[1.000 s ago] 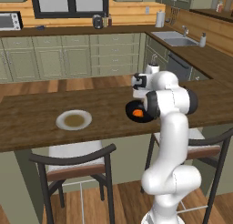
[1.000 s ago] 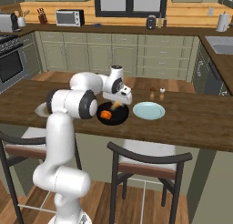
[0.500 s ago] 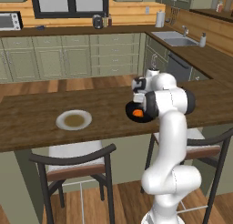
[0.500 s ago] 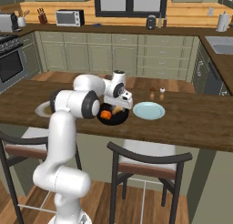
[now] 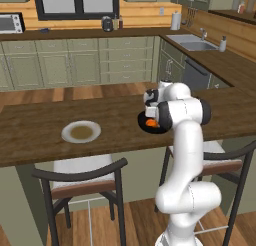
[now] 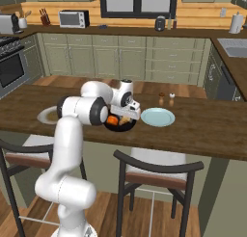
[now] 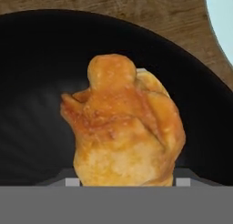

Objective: Pick the chicken drumstick and squash from their plates and place them in the bowl. Then put the bowl in the fridge.

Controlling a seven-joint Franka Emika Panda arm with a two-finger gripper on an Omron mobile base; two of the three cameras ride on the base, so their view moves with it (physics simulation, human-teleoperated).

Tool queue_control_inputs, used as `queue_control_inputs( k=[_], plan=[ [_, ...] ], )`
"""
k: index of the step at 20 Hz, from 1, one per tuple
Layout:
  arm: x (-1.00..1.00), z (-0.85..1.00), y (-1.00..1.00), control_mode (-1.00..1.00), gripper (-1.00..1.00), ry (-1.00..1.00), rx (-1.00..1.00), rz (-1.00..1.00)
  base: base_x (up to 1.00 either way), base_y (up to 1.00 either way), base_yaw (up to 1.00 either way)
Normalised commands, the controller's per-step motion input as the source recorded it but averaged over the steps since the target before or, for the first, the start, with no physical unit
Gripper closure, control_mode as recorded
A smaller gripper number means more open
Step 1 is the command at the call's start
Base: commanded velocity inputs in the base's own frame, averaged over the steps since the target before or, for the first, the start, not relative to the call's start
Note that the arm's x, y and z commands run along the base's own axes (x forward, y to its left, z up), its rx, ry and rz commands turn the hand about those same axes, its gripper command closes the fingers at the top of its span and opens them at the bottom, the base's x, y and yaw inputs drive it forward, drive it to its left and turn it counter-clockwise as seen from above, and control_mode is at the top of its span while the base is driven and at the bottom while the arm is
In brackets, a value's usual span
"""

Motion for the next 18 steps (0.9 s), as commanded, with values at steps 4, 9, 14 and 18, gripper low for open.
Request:
queue_control_inputs(
  k=[4,9,14,18],
  plan=[
    [0.42,-0.16,0.07,-1.00,-1.00,0.07,0.00,0.00,0.00,0.00,0.00],
    [0.20,-0.01,0.08,-1.00,-1.00,0.02,0.00,0.00,0.00,0.00,0.00],
    [-0.14,0.00,0.10,-1.00,-1.00,-0.02,0.00,0.00,0.00,0.00,0.00],
    [-0.34,0.06,0.02,-1.00,-1.00,-0.09,0.00,0.00,0.00,0.00,0.00]
  ],
)
